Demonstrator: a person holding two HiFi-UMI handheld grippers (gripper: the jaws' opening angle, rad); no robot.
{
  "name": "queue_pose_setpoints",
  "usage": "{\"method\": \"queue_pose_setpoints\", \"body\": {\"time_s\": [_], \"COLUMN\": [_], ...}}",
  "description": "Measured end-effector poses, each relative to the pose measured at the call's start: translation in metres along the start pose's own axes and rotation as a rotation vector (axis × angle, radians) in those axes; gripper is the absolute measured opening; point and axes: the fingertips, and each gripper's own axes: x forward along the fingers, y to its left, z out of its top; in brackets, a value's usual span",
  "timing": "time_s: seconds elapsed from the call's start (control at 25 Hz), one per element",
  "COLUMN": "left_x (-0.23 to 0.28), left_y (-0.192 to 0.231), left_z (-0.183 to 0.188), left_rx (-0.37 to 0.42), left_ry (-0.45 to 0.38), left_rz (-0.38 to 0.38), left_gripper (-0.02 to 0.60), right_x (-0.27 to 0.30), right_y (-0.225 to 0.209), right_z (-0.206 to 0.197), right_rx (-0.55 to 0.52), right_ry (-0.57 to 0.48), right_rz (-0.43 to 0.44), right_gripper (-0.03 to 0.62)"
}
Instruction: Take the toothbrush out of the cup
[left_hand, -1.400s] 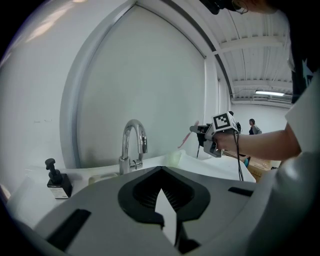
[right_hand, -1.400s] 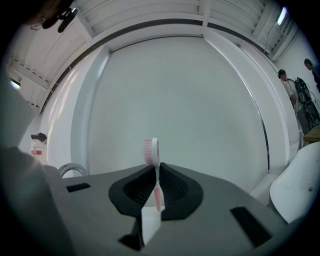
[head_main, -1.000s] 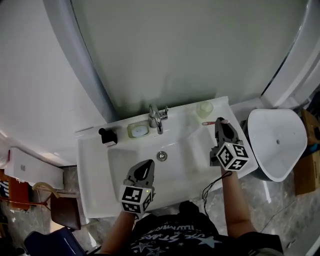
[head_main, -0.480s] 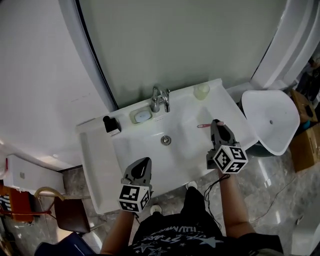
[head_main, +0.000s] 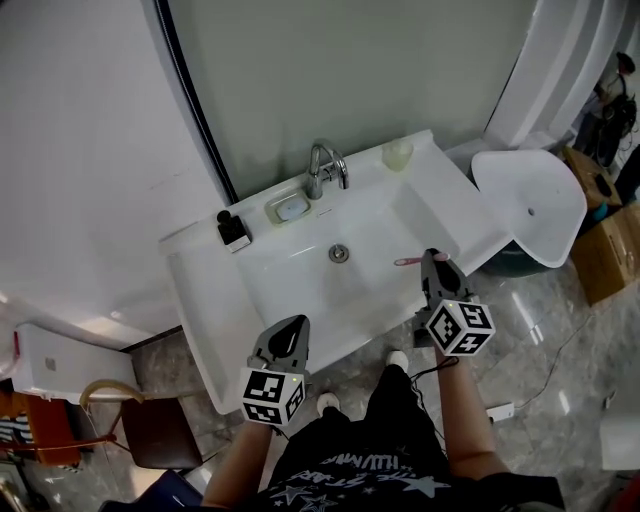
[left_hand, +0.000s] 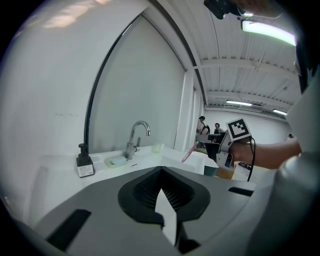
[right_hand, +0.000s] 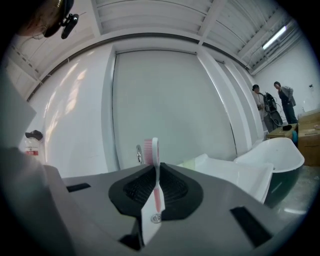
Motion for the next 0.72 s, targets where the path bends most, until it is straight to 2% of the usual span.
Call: {"method": "queue_pose_setpoints", "body": {"time_s": [0.44,0.72], "left_x": [0.0,-0.006], "left_y": [-0.03,-0.069], "left_z": [-0.002,0.001], "left_rx": [0.018,0.025], "left_ry": [-0.002,-0.005], "left_rz": [-0.052,-0.035], "left_gripper": [0.012,0.012], "right_x": [-0.049,-0.085], "right_y": [-0.018,-0.036], "right_z": [-0.01,-0.011], "right_rx": [0.009,0.014], "right_ry": [0.019,0.047], "right_rz": [-0.045,-0.02], "right_gripper": [0.031,0.031]}}
